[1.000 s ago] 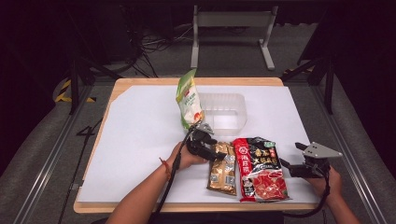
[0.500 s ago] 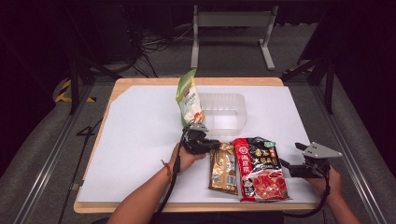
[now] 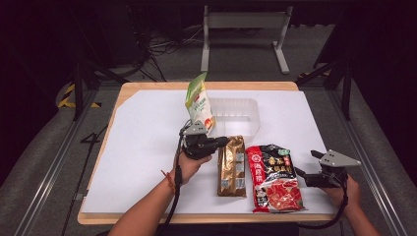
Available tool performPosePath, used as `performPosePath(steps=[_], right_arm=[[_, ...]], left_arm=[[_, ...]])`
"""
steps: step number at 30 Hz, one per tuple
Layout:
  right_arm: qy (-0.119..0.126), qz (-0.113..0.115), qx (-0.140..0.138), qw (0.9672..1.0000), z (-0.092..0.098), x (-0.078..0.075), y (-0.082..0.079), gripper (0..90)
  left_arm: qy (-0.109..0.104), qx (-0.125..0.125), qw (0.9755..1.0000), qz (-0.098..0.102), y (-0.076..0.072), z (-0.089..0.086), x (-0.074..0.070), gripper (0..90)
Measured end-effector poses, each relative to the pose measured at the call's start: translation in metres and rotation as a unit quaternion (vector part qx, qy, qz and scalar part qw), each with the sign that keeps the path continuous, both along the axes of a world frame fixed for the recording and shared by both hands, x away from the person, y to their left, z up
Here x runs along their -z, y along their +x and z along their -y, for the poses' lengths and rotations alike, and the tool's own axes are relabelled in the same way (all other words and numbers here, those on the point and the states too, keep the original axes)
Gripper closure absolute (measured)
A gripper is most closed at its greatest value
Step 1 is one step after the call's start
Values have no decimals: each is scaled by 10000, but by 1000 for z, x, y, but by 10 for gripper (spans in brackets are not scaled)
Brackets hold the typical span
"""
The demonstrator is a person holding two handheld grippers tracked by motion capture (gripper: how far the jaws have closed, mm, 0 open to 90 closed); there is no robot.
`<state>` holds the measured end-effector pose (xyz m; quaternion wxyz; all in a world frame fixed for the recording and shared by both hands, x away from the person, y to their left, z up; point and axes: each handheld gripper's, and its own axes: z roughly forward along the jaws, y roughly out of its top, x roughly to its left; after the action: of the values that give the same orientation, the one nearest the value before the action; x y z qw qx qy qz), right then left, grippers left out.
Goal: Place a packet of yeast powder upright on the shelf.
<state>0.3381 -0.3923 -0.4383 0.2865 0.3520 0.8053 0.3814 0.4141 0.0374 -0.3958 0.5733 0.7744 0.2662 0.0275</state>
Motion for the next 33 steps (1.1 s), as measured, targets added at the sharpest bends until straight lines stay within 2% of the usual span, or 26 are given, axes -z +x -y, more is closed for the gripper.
performPosePath(steps=[4, 7, 9, 15, 24, 33], right_arm=[[4, -2, -2, 10000, 0, 0, 0, 134], [-4, -2, 6, 10000, 0, 0, 0, 134], [-5, -13, 5, 10000, 0, 0, 0, 134], [-8, -16, 4, 10000, 0, 0, 0, 133], [20, 10, 14, 10000, 0, 0, 0, 133], [24, 14, 35, 10000, 0, 0, 0, 132]], left_arm=[[-220, -128, 9994, 236, -8, -9, -15, 877], [-429, -244, 9982, 341, -12, -18, -25, 881], [-481, -272, 9978, 369, -13, -20, -28, 884], [-826, -461, 9942, 518, -17, -33, -44, 886], [-960, -744, 9900, 720, -15, -37, -57, 886], [-1128, -1036, 9839, 920, -5, -38, -71, 886]])
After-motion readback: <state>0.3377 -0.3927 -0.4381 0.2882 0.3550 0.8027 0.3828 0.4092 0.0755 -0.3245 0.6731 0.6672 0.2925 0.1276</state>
